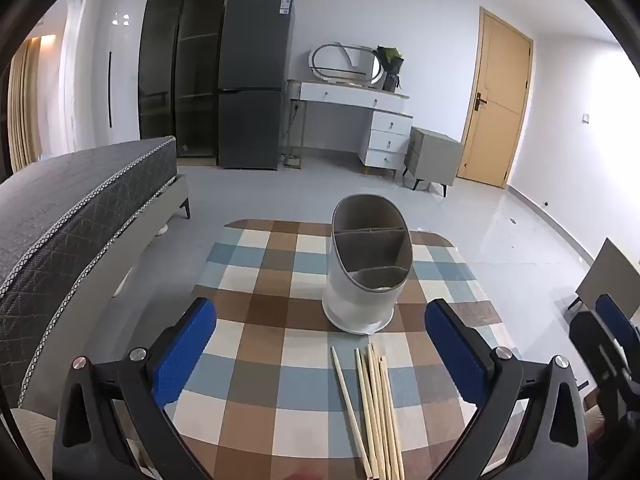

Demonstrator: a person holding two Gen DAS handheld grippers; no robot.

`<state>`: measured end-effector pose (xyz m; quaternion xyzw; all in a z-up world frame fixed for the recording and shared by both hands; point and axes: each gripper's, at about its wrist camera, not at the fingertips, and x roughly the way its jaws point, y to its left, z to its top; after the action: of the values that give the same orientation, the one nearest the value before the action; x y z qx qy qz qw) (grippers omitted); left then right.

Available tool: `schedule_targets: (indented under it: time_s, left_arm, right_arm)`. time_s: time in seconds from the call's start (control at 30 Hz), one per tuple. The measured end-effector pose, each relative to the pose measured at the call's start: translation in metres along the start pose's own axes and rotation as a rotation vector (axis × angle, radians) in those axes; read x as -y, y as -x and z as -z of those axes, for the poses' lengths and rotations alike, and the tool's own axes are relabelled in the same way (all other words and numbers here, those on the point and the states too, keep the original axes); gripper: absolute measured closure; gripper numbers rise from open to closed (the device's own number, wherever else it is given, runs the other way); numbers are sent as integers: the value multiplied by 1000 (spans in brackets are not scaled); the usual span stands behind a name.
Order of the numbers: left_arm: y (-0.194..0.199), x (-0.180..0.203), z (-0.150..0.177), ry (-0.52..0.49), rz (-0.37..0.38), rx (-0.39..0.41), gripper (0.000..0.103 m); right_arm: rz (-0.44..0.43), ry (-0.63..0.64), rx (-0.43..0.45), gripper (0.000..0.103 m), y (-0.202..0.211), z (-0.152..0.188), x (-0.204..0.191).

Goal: Organize utensils

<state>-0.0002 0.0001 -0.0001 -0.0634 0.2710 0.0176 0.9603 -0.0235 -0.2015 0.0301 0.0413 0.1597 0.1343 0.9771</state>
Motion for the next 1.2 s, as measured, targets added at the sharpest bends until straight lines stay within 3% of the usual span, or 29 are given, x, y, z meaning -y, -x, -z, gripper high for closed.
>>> schedule_targets:
  time_s: [0.23,0.3,0.8,1.2]
  left_arm:
    - [-2,13,1,-3,-26,-29,2]
    - [-2,-1,-2,30,6,-37,2]
    - [-12,-5,4,16,-7,-54,2]
    - [-11,-9,7,27,0,-57,2]
  right_arm:
    - [9,18,11,0,-2,1,0]
    - [12,18,13,0,-3,3,-2]
    - [-23,51,-2,0,-2,3,-7]
    - [-2,46,3,0,-2,2,-3]
